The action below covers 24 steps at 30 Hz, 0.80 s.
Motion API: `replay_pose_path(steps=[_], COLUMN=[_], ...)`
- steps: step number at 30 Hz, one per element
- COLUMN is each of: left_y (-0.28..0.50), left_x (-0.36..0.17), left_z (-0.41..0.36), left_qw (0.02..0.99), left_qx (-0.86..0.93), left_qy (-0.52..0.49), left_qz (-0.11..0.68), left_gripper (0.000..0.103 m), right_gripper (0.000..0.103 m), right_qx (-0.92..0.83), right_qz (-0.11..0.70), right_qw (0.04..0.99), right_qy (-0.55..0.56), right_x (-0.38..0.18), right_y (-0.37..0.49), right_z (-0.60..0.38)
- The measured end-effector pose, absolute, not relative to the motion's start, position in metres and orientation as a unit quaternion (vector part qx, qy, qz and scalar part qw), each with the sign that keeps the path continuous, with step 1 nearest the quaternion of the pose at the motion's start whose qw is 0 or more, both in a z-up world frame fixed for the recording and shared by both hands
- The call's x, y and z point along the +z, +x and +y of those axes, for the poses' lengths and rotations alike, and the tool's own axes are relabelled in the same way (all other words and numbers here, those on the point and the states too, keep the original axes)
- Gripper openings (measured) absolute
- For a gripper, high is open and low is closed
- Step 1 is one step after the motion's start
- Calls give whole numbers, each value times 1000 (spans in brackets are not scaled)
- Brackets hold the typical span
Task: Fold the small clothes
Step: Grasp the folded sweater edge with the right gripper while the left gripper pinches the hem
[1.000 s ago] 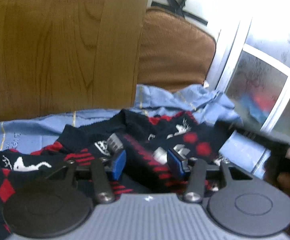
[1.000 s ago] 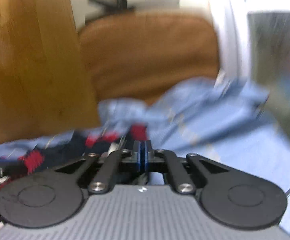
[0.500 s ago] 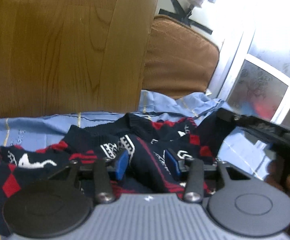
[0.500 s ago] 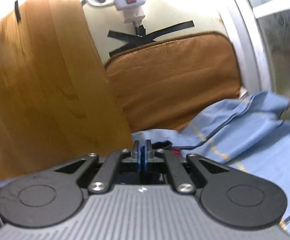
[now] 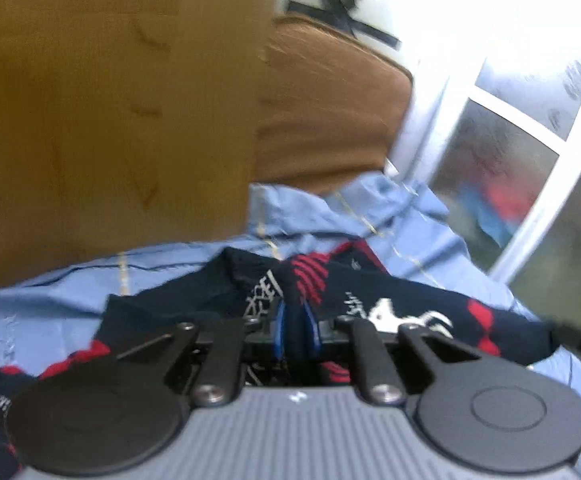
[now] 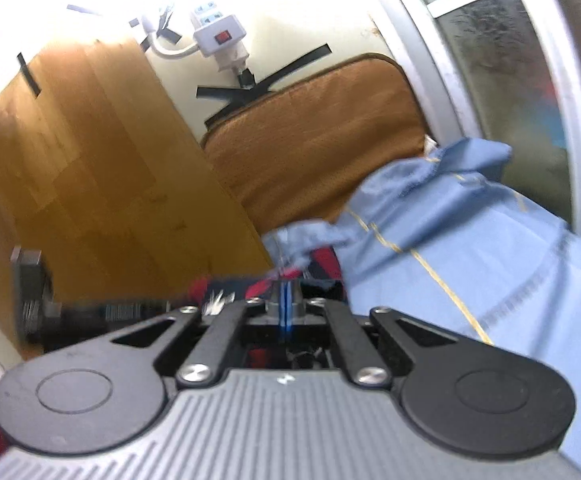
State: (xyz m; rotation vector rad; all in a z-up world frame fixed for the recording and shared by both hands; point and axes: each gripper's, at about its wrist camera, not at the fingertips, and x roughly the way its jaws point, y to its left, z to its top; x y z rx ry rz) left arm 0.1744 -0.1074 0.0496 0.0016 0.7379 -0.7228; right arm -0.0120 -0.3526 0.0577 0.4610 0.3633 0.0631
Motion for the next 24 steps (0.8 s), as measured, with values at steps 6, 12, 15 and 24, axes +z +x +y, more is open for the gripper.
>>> replay_pose_path(steps=[6, 12, 15, 24], left_y=[166, 142, 127, 109], left_x=[37, 83, 97, 51], left_z=[-112, -47, -5, 96], left_qw=[880, 925, 939, 929], left_qx=[-312, -250, -213, -137], left_qy=[23, -23, -39, -129], left_qz=[357, 286, 266, 319], left_gripper=[28, 37, 43, 61], right_gripper=[9, 9, 9, 10], right_qx=[-7, 43, 97, 102], right_qz=[238, 151, 162, 302], right_qw=[968, 987, 981, 947], right_qy=[81, 40, 39, -40], right_x=[18, 61, 62, 11], right_y=[-32, -4, 33, 106], right_z=[-316, -303, -291, -247])
